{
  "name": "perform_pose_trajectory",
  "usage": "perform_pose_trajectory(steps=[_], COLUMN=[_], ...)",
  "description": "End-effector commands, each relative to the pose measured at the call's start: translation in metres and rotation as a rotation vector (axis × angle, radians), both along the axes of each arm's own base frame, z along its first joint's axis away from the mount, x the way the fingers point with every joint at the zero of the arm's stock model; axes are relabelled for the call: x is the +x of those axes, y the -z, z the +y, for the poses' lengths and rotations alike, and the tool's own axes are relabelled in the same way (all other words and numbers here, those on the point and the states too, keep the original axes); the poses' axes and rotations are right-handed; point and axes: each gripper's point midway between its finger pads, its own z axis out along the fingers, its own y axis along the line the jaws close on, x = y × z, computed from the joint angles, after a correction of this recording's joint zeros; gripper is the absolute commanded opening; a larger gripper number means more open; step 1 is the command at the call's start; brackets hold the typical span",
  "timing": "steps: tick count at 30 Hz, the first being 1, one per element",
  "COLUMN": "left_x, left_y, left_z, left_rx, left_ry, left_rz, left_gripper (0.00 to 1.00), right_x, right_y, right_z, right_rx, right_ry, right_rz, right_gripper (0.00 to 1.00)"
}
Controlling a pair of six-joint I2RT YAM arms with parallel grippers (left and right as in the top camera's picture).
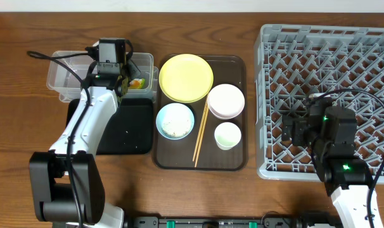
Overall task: Sort waste into correct bins and load items into the dishwasher rack
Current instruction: 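Drop the tissue into the clear plastic bin with the left gripper, then grasp the rim of the light-blue rice bowl with the left gripper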
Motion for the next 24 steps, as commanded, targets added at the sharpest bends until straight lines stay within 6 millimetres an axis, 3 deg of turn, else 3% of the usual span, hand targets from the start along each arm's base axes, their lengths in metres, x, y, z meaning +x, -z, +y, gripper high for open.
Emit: perform_pose_trajectory(steps=[1,3,5,9,15,24], left_x=[0.001,0.001,0.001,0.001,-0.015,-0.078], left_y=[0.002,0.002,0.001,-0.009,-0.032,0.021], left_z=[0.001,0.001,0.001,-0.013,-0.06,-0.151], left_rx=[-0.027,-0.026,-0.027,-0.05,-0.038,0.024], left_ry=[-0.045,-0.046,-0.044,0.047,0.293,0.591], left_rz=[-0.001,-0.001,-0.003,-0.021,-0.029,0.236], left_gripper=[0.53,0.66,0.69,0.6,0.54,0.55], right_x=[0.003,0.003,0.003,0.003,0.003,0.003], right_y=[-0.008,-0.008,-0.008,-0.008,-0.008,-0.008], right_z=[-0.001,-0.001,-0.001,-0.001,-0.001,-0.001], right_rx=[0.017,0.017,0.017,0.017,0.017,0.017], right_ry=[0.013,0.013,0.013,0.013,0.013,0.013], right_rz=[-0.017,-0.017,-0.017,-0.017,-0.017,-0.016], right_gripper=[0.99,0.99,0.99,0.99,0.99,0.99])
